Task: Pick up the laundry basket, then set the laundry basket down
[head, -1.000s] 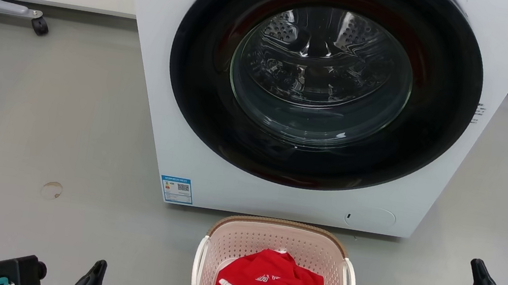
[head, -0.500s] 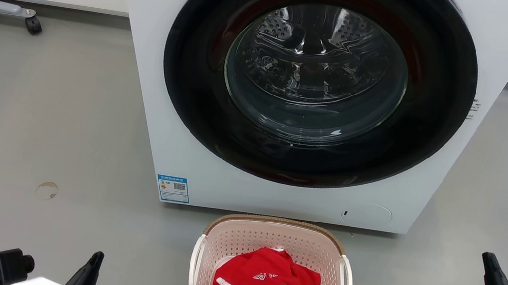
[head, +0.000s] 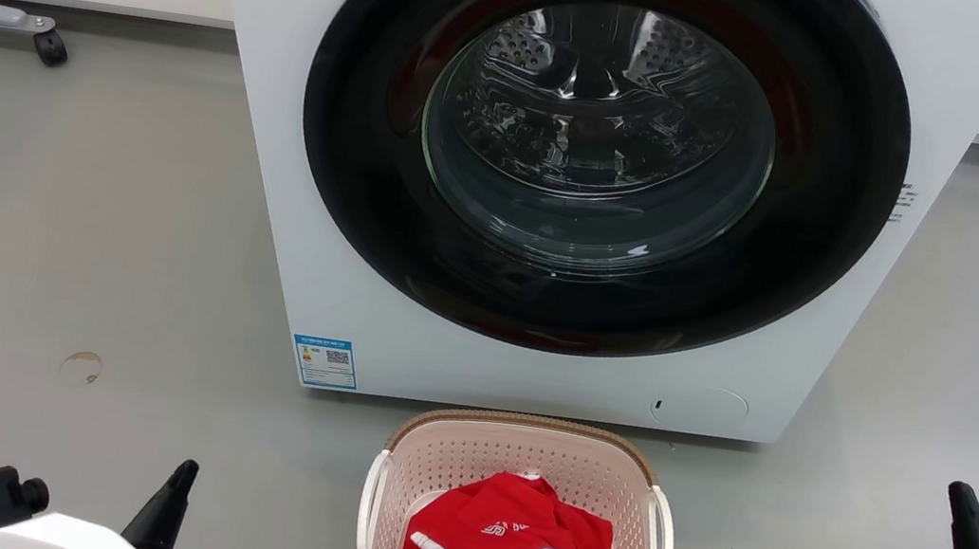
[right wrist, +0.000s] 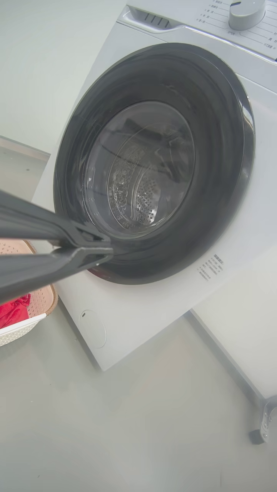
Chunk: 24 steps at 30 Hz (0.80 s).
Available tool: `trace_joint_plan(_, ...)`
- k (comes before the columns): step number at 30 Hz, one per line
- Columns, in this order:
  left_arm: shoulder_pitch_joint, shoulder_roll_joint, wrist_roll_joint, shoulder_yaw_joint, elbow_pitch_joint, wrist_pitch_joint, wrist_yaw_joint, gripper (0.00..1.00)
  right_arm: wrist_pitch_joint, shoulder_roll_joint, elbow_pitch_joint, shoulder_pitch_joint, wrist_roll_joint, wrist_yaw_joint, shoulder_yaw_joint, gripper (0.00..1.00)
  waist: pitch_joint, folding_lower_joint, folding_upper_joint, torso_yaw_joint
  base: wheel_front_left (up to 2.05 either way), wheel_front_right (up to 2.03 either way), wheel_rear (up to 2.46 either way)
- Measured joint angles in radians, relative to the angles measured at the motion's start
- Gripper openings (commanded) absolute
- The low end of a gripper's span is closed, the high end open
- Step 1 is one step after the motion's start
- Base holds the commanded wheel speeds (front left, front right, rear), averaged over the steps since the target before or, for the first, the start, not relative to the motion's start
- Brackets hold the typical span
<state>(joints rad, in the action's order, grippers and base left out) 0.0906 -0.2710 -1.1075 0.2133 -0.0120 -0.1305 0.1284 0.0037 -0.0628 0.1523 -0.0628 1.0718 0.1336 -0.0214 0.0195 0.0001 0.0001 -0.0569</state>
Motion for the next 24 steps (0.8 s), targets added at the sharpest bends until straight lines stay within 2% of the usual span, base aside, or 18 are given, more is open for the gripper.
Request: trace_joint_plan(24, -0.046, 0.082, -0.189, -0.105, -0.097, 0.008, -0.091, 0.00, 0.032, 0.009, 0.041, 0.042, 0.204, 0.000, 0.045, 0.00, -0.009, -0.0001, 0.0000, 0.022, 0.00, 0.00, 0.00)
